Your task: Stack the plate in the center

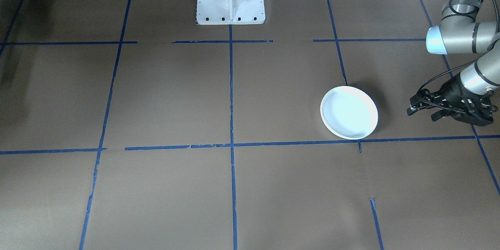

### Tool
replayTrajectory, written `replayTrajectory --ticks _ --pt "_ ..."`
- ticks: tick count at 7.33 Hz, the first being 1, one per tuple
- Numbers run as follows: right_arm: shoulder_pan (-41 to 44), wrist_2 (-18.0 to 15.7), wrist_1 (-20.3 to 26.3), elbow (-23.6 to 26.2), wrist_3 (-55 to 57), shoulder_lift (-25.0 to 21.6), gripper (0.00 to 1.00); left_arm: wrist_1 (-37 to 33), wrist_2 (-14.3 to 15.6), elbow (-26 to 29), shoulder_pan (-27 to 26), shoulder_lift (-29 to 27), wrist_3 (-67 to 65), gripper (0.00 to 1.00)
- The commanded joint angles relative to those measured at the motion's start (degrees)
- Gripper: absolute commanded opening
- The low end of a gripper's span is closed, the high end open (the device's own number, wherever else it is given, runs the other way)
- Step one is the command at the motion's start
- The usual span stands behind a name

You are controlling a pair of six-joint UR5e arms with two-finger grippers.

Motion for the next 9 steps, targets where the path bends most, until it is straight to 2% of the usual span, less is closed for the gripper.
replayTrajectory --ticks 1,2,3,4,5,6,7,8,9 --pt "0.0 0.0 0.0 0.0 0.0 -0.07 1.0 12.14 0.32 0.17 -6.26 0.23 17.0 1.0" --pt "0.0 0.0 0.0 0.0 0.0 -0.07 1.0 17.6 1.1 0.34 -8.37 0.23 22.74 1.0" --pt "0.0 0.0 0.0 0.0 0.0 -0.07 1.0 20.17 4.85 0.34 -11.27 0.23 26.71 1.0" --pt "0.0 0.0 0.0 0.0 0.0 -0.07 1.0 22.64 5.93 1.56 -14.25 0.06 30.84 1.0" --pt "0.0 0.0 0.0 0.0 0.0 -0.07 1.0 26.4 5.68 2.79 -16.98 -0.03 32.8 1.0" --pt "0.0 0.0 0.0 0.0 0.0 0.02 1.0 27.4 4.72 4.28 -19.01 -0.03 32.82 1.0" --pt "0.0 0.0 0.0 0.0 0.0 -0.07 1.0 27.06 -2.34 4.47 -19.12 1.45 32.64 1.0" --pt "0.0 0.0 0.0 0.0 0.0 -0.07 1.0 27.06 -4.5 4.65 -19.03 1.64 32.47 1.0" --pt "0.0 0.0 0.0 0.0 0.0 -0.07 1.0 27.06 -4.52 4.74 -19.03 1.73 32.2 1.0"
